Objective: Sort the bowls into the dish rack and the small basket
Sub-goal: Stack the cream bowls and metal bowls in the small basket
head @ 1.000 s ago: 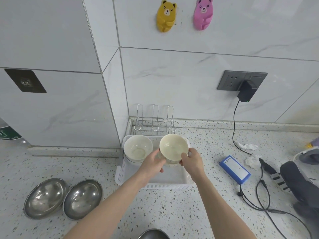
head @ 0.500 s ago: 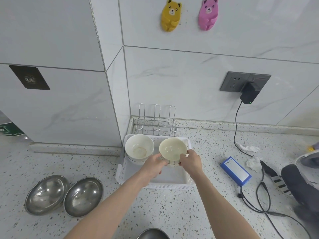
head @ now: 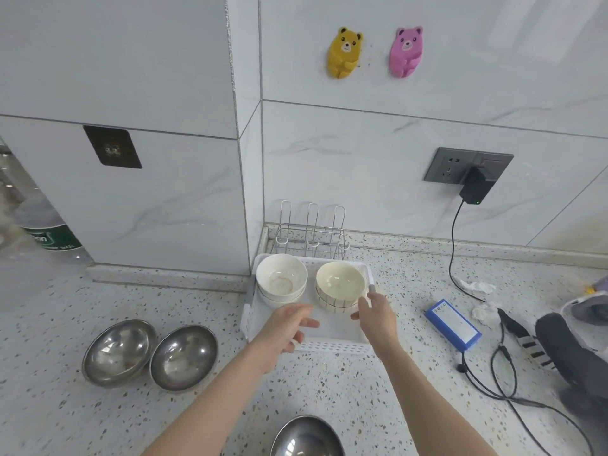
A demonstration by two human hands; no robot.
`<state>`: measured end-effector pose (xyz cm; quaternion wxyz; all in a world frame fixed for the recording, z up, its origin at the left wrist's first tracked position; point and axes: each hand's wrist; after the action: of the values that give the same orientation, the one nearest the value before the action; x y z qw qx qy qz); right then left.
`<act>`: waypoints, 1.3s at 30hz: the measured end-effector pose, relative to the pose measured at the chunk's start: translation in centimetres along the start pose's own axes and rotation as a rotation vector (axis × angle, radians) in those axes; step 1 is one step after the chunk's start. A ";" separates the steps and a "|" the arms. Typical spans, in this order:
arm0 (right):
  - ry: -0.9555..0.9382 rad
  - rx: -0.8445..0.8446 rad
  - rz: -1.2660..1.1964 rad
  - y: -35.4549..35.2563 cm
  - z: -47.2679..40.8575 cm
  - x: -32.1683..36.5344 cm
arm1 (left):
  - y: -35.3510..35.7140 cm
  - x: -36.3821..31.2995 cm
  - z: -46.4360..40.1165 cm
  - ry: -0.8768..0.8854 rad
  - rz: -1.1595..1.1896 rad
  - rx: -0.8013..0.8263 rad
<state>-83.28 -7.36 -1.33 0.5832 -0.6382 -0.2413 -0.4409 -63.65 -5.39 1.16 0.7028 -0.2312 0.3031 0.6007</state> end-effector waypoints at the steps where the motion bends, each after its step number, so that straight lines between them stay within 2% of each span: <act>1: 0.015 -0.018 -0.055 0.0 1.1 0.0 | -0.3 0.7 0.5 0.000 0.039 -0.002; 8: 0.078 0.029 -0.261 0.8 8.3 1.9 | -4.0 6.8 3.9 -0.069 0.386 0.013; 12: 0.086 0.116 -0.313 2.9 11.2 3.6 | -7.5 10.3 5.3 -0.076 0.507 -0.064; 20: 0.153 0.259 -0.285 10.4 15.6 6.4 | -18.2 13.6 7.5 -0.103 0.405 -0.277; 26: 0.209 0.379 -0.117 16.1 17.9 7.7 | -24.3 14.3 7.5 -0.159 0.387 -0.457; 29: 0.242 0.416 -0.087 18.2 18.7 8.2 | -26.0 14.3 7.5 -0.200 0.374 -0.474; 33: 0.273 0.385 -0.115 20.2 19.0 9.1 | -27.2 14.2 7.2 -0.211 0.295 -0.463; 39: 0.258 0.325 -0.057 21.7 19.3 9.7 | -27.9 14.3 6.8 -0.141 0.212 -0.433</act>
<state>-55.20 4.67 -3.37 0.6917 -0.4668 -0.2505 -0.4908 -33.80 4.56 -5.16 0.5893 -0.3009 0.1401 0.7366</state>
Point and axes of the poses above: each hand's wrist, its own z-axis away from the middle knuckle, its own y-axis out of the palm, x = y × z, and after that the axes turned 13 degrees about -y, right-handed
